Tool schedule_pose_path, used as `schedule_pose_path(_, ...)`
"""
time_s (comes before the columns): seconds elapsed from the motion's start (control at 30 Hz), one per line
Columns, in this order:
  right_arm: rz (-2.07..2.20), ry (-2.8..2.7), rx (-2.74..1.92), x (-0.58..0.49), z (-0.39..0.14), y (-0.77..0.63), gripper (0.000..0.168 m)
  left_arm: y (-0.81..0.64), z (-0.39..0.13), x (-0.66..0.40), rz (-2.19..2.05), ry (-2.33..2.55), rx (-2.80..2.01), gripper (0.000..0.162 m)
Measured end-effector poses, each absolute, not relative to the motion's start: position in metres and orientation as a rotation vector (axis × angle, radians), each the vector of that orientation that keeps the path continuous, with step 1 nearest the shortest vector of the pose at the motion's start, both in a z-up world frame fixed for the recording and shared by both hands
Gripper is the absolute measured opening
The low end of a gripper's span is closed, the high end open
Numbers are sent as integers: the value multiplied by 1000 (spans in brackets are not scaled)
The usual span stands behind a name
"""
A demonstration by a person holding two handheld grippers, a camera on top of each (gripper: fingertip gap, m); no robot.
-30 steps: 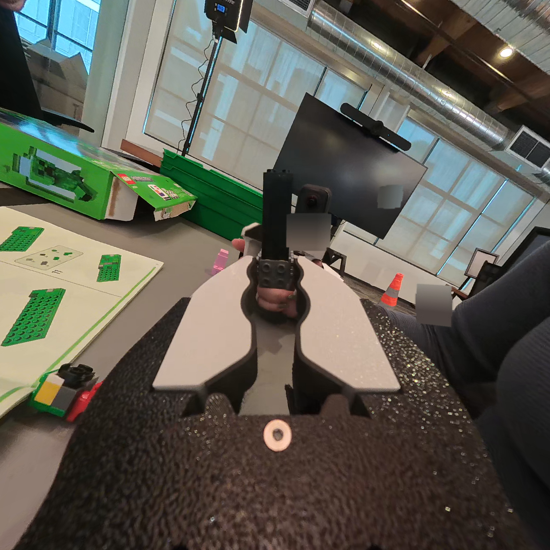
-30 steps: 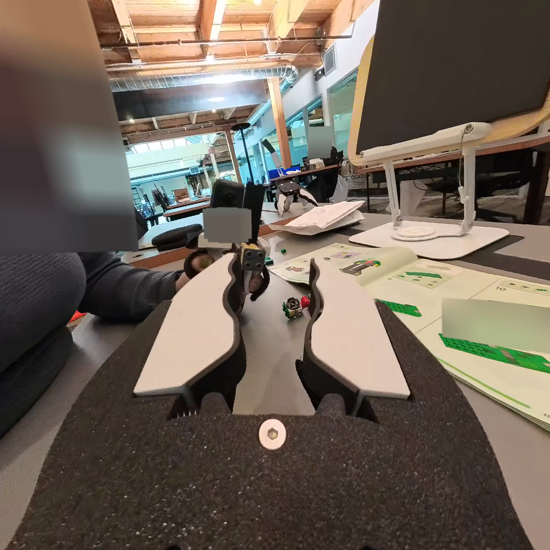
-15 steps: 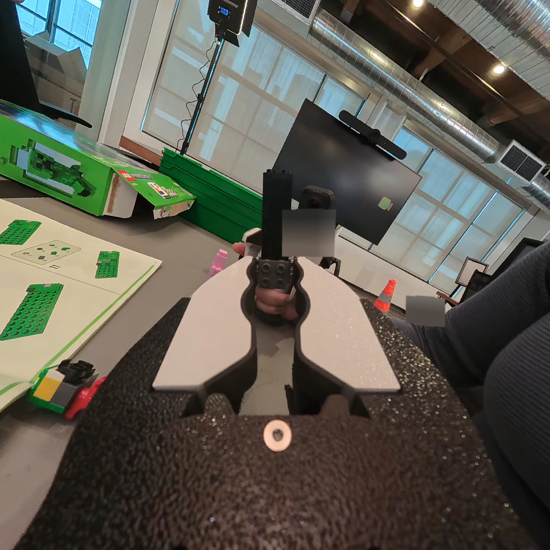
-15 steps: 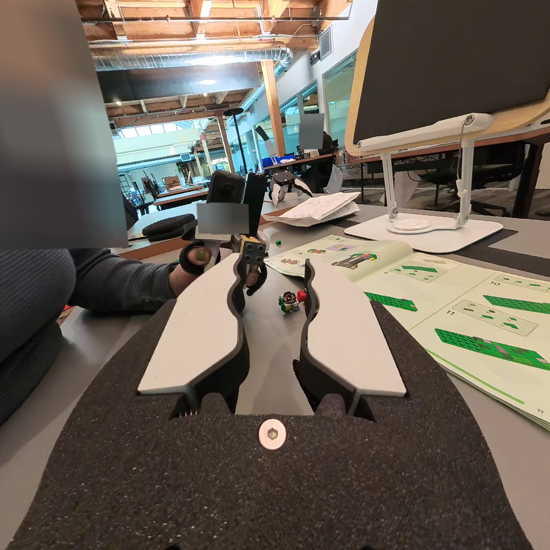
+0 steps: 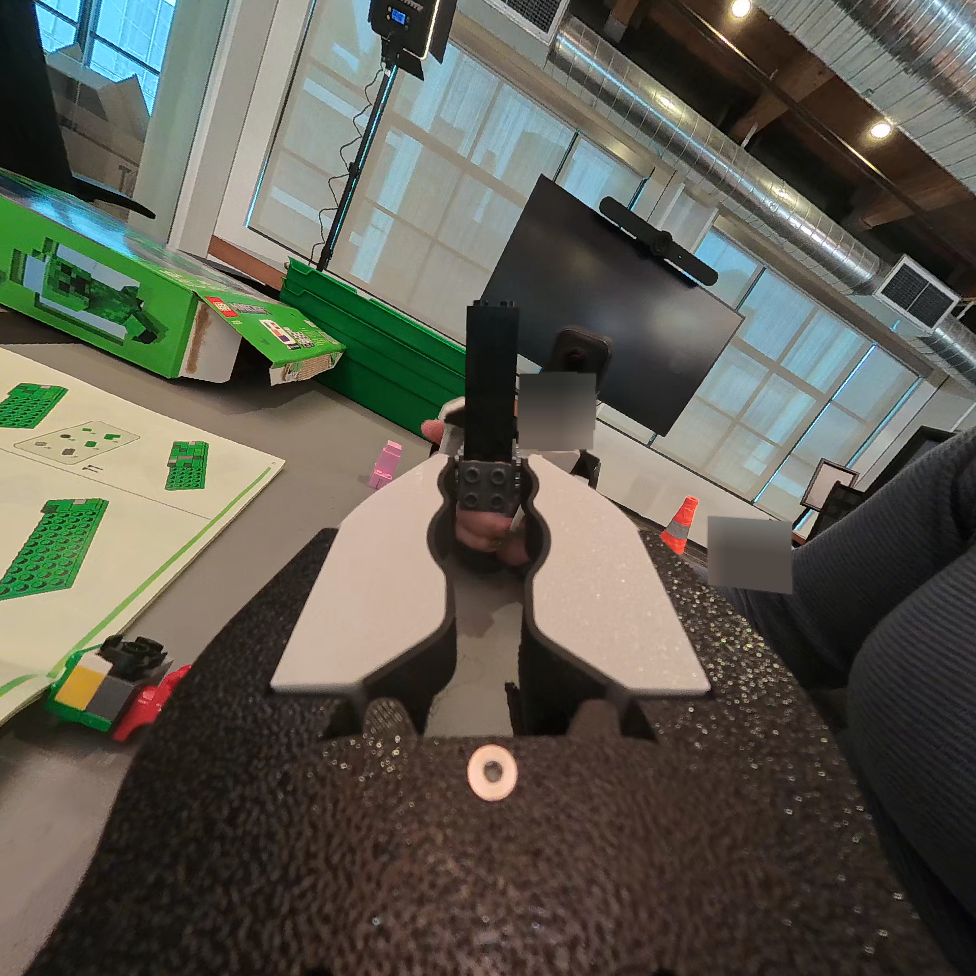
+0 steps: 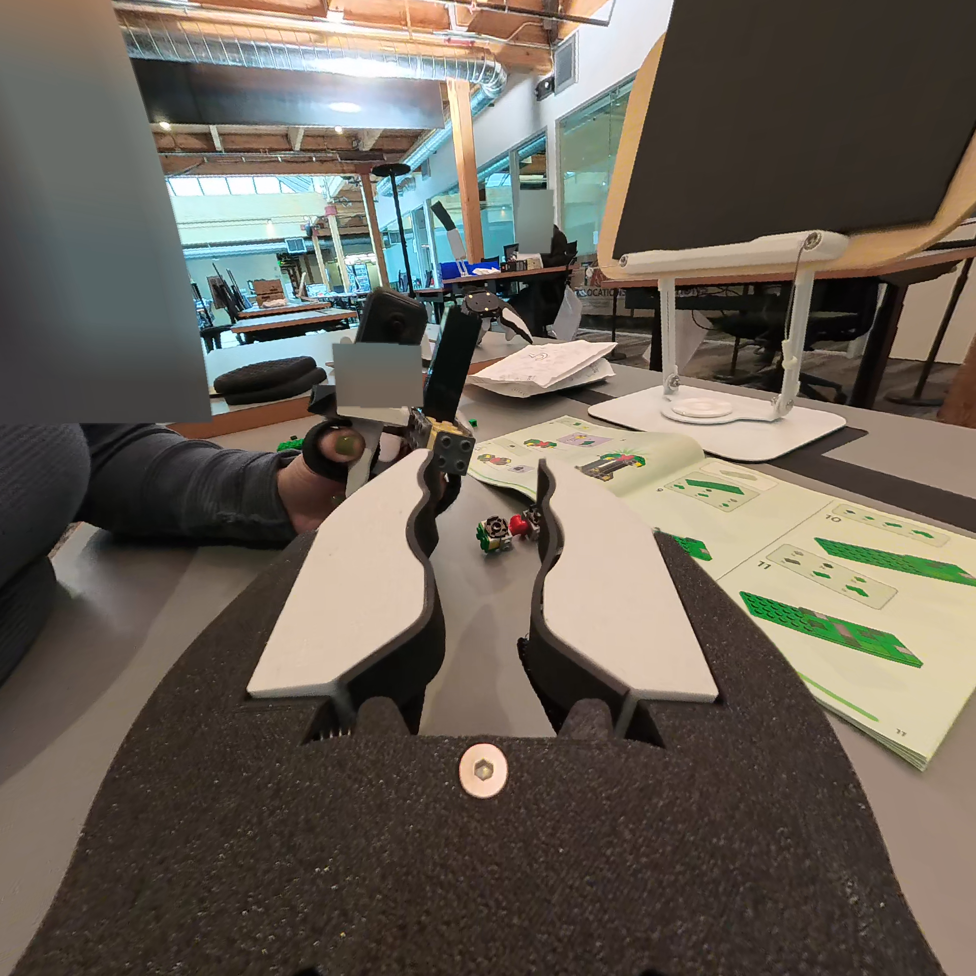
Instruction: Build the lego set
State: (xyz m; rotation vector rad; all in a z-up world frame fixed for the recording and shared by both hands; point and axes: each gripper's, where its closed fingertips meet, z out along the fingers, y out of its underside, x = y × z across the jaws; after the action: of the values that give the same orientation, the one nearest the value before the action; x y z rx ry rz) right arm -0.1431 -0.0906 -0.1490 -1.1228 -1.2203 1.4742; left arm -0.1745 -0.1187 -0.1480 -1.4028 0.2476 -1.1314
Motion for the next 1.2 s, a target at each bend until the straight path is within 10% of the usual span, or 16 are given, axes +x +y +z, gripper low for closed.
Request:
schedule_pose_path(0.87, 1182, -1188, -1194, -131, -138, -64, 34, -119, -147, -175, -1047, 258, -1397, 23)
schedule_pose_path(1.2, 622, -1599, -1596, -119, -216, -45, 35, -113, -151, -182, -959, 235, -1441, 23)
